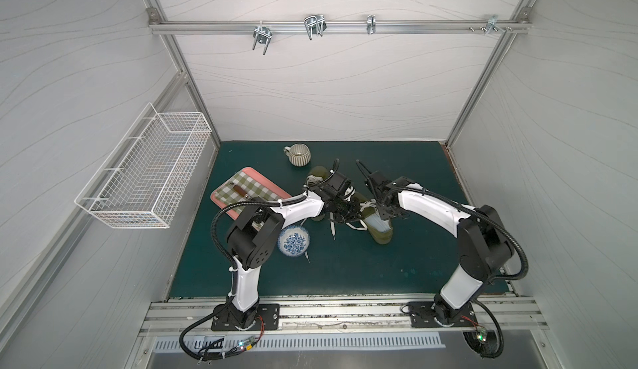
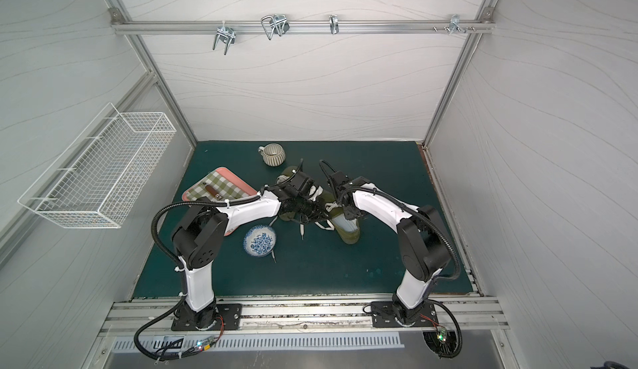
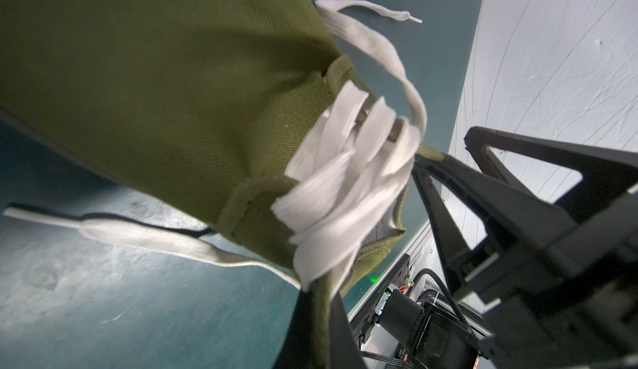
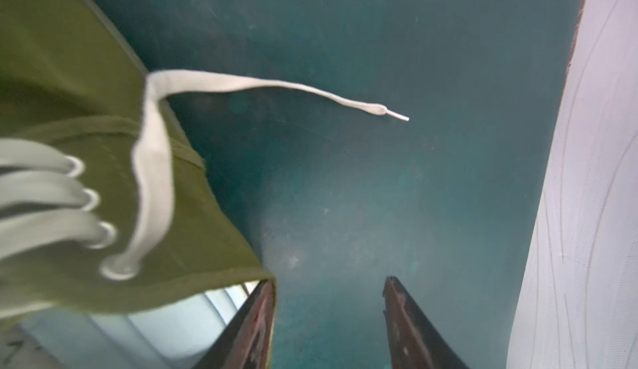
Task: Insert the insole into the shoe
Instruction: Insert the insole into the shoe, then move the shoe to the center of the board.
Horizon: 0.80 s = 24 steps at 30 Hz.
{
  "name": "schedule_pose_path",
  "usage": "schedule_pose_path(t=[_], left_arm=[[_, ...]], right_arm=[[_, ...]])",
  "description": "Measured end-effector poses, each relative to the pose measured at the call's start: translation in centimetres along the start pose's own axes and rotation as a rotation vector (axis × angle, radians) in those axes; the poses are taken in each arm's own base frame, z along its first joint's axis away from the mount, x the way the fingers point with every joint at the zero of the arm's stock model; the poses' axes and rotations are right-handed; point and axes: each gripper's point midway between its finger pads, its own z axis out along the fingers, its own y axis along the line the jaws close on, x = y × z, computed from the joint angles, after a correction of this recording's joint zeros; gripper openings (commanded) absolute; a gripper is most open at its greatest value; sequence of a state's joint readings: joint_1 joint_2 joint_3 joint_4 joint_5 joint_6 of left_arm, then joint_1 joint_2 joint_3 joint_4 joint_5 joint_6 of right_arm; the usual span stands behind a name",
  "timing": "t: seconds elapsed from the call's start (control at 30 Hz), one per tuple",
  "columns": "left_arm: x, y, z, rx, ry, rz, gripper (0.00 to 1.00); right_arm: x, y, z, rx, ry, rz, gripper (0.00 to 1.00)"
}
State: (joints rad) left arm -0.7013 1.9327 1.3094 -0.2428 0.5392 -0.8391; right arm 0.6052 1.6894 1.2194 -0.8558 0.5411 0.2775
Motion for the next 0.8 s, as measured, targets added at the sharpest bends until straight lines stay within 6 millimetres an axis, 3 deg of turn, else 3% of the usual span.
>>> schedule_pose_path(t=[0.23, 0.47, 0.67, 0.8], left_arm=[[0.1, 0.6, 0.6, -0.018, 0.015, 0.001, 0.0], [-0.3, 0.1, 0.5, -0.029, 0.026, 0.016, 0.0], [-2.8, -0.9, 0.8, -0.074, 0.069, 0.075, 0.0], [-4.9, 0.4, 0.2, -0.127, 0.075, 0.091, 0.0]], right_arm=[[0.6, -0.3, -0.1, -0.117, 0.032, 0.029, 0.54], [0.2, 1.7, -4.4, -0.286, -0.044, 0.103, 0.54], [1.0, 2.5, -5.3, -0.384, -0.023, 0.191, 0.55], [1.9, 2.8, -4.6, -0.404, 0.017, 0.215, 0.55]])
